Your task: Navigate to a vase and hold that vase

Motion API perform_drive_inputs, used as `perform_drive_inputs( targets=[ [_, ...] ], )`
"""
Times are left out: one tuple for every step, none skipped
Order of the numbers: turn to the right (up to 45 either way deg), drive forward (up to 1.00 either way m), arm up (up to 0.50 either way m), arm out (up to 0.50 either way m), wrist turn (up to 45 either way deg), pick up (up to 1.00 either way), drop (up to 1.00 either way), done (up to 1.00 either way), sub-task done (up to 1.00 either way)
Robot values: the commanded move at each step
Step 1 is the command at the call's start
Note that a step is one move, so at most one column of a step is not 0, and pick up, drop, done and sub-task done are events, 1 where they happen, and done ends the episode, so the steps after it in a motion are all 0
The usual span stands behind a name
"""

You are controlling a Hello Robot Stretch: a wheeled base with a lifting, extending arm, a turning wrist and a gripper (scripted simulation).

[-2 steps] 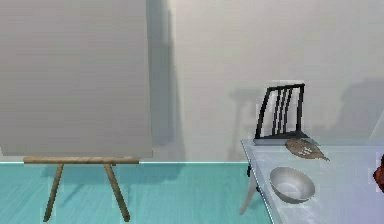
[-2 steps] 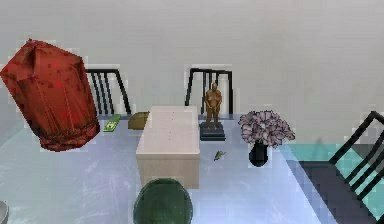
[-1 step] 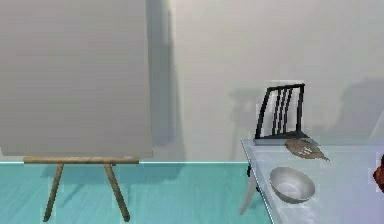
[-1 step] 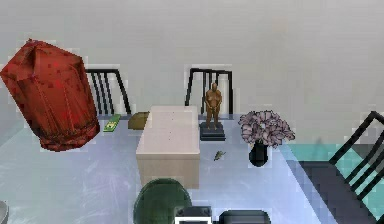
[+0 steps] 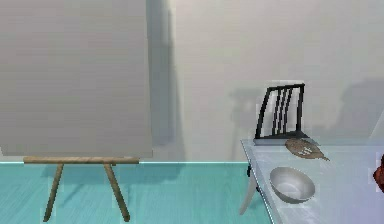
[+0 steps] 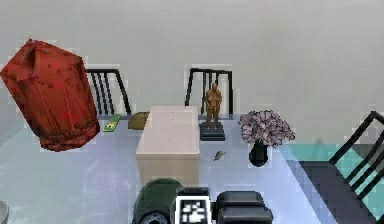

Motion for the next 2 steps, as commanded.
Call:
perform_drive_inputs(
  targets=[
    [0.0,0.0,0.0,0.0,45.0,0.0,0.0,0.0,0.0],
    [0.0,0.0,0.0,0.0,45.0,0.0,0.0,0.0,0.0]
  ],
)
